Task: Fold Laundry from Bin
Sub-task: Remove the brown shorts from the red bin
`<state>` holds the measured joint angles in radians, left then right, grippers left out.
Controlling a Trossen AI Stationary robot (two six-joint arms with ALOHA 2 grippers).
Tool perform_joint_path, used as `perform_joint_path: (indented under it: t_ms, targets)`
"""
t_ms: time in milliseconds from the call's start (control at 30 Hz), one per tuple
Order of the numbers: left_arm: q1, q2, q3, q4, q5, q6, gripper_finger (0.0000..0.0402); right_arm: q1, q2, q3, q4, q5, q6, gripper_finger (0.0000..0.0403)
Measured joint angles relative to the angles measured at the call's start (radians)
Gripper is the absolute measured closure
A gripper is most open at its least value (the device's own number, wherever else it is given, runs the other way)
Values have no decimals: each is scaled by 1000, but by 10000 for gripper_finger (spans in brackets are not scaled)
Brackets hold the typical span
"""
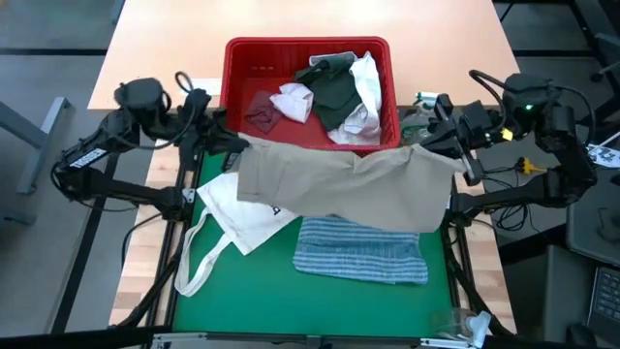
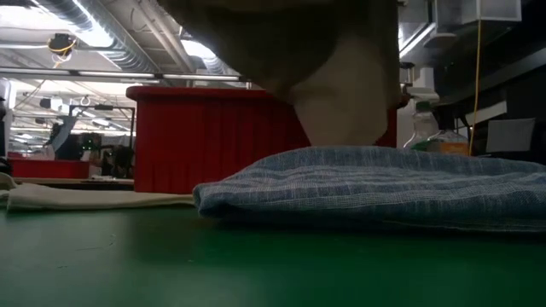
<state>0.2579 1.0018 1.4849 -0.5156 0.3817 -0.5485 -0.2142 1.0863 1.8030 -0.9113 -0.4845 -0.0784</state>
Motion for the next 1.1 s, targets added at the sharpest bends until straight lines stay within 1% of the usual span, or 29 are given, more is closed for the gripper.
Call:
perform_joint_path:
  t_ms: [167,300,400,500,567,633,700,800,967,1100]
  targets:
    - [-120,-40,0,0,-164,0,395,116,18,0,50,25,3,403]
    - [-206,-56,0,-5,-226,-1,395,229,55,0,55,74,-4,403]
    - [-256,-57,0,-64,-256,-2,395,297,97,0,38,117,-4,403]
    - [-293,-56,0,-170,-296,-4,394,350,144,0,16,137,-10,403]
    - [-312,-55,0,-226,-354,-19,394,376,173,0,13,137,-33,403]
    - [-329,-49,0,-242,-411,-21,394,397,195,0,26,137,-46,403]
    - [-345,-45,0,-221,-428,-21,394,417,210,0,50,137,-50,403]
    - [-388,-44,0,-137,-422,-21,394,461,216,0,107,138,-50,403]
    - [-502,-40,0,14,-423,-24,395,567,202,0,228,141,-50,403]
    - [-603,-24,0,86,-424,-38,396,651,182,0,311,139,-50,403]
